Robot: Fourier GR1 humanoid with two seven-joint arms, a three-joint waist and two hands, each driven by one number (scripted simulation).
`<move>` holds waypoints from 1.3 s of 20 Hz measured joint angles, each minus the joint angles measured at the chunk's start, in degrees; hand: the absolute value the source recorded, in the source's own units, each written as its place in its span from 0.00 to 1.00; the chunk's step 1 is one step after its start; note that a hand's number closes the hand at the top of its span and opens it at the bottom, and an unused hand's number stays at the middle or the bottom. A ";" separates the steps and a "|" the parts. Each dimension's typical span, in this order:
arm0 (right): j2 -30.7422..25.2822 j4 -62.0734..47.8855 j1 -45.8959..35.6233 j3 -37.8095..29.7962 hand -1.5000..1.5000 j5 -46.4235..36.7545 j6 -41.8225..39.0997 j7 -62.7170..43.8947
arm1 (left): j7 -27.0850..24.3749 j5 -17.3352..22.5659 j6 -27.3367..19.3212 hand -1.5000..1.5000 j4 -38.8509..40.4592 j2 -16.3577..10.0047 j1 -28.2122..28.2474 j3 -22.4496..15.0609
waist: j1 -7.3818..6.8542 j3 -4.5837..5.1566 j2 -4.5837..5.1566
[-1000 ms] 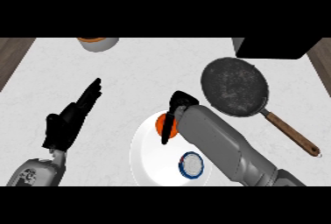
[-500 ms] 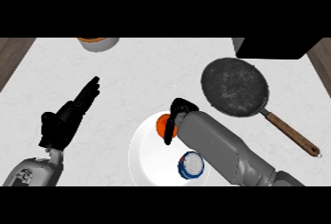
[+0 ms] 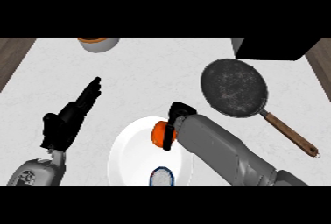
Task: Pick the squash from the plate and place it in the pan
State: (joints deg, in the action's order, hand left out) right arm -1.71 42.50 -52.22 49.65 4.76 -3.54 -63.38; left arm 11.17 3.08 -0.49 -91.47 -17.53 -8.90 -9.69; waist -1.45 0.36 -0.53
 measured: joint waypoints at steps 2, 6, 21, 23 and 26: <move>0.05 -0.37 -0.35 0.59 1.00 -0.20 0.58 0.25 | -0.06 0.39 0.87 0.50 0.17 -0.34 0.27 0.87 | 0.10 0.00 0.00; 0.66 0.66 -1.90 2.75 1.00 -1.96 4.20 0.05 | 0.00 -0.16 1.06 0.50 0.19 0.39 -0.04 0.80 | -0.19 -0.19 0.45; 0.84 -6.40 -22.36 12.04 1.00 -24.51 24.08 -4.35 | 0.63 -0.72 2.15 0.50 2.12 1.35 -2.95 -0.34 | -2.64 -0.12 0.08; 0.80 -6.87 -24.19 12.66 1.00 -26.83 25.23 -5.23 | 0.87 -0.80 2.02 0.50 1.98 1.55 -2.82 -0.47 | -2.59 -0.15 0.00; 0.77 -8.32 -26.52 12.66 1.00 -29.49 26.77 -6.11 | 0.60 -0.82 2.35 0.50 2.37 1.32 -2.87 -0.29 | -2.46 -0.16 0.02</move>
State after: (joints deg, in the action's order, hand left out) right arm -0.94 34.18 -78.74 62.30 -24.73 23.23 -69.50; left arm 11.77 2.26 1.86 -89.10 -16.22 -11.77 -9.98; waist -3.91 0.20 -0.52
